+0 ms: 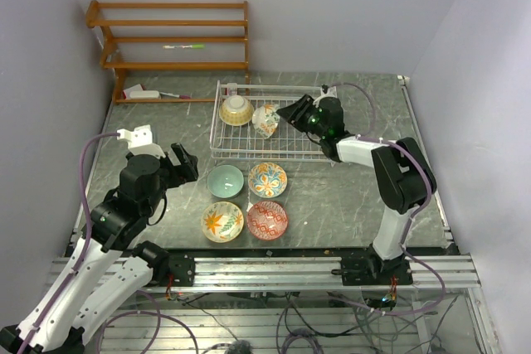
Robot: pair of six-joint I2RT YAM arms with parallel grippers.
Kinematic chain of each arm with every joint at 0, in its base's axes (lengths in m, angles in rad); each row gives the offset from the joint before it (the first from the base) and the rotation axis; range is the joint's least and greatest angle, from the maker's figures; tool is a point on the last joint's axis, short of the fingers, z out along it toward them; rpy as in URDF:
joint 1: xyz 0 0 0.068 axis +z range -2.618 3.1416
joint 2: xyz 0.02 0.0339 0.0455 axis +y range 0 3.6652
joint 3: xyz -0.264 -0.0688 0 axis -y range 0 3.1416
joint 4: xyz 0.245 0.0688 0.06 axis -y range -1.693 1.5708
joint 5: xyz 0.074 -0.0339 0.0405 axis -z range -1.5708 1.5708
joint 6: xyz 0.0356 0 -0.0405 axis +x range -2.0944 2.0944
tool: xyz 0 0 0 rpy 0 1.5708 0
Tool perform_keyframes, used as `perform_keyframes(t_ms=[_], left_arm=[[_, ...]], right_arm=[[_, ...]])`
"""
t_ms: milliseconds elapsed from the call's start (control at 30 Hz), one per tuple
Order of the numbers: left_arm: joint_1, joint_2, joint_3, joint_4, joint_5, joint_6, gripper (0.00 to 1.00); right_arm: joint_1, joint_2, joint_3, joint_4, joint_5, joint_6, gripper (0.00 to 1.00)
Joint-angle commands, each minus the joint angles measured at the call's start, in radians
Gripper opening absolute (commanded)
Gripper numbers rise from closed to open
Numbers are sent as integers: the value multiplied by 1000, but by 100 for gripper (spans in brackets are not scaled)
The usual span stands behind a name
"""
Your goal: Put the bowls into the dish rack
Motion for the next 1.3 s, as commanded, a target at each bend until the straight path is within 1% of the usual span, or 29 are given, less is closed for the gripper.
perform_keyframes(t_ms=[0,367,533,633,800,900,967,1067,1133,1267], left_arm=[[3,3,20,16,-7,5,95],[2,-6,17,15,-6,2,95],[3,-9,11,23,1,-2,95],[2,-8,12,19,0,-1,96],[2,-14,12,18,-4,-1,96],[2,-11,16,15,-4,2,96],[2,-11,17,13,-2,2,95],[2,-13,17,14,0,2,95],[2,-15,16,13,0,1,96],[2,-19,16,12,0,2,95]], right_arm=[[-5,-36,-5,-82,82,-59,42],[-2,-127,-12,-161,161,-124,42],[1,-158,-37,-175,170,-154,42],[24,-178,-9,-242,203,-209,42],[101,-195,76,-433,316,-339,42],[180,-210,102,-542,455,-413,43],[210,-215,113,-608,540,-448,43],[214,-211,125,-662,603,-486,45],[214,-199,147,-701,653,-512,49],[212,-171,193,-754,696,-548,63]])
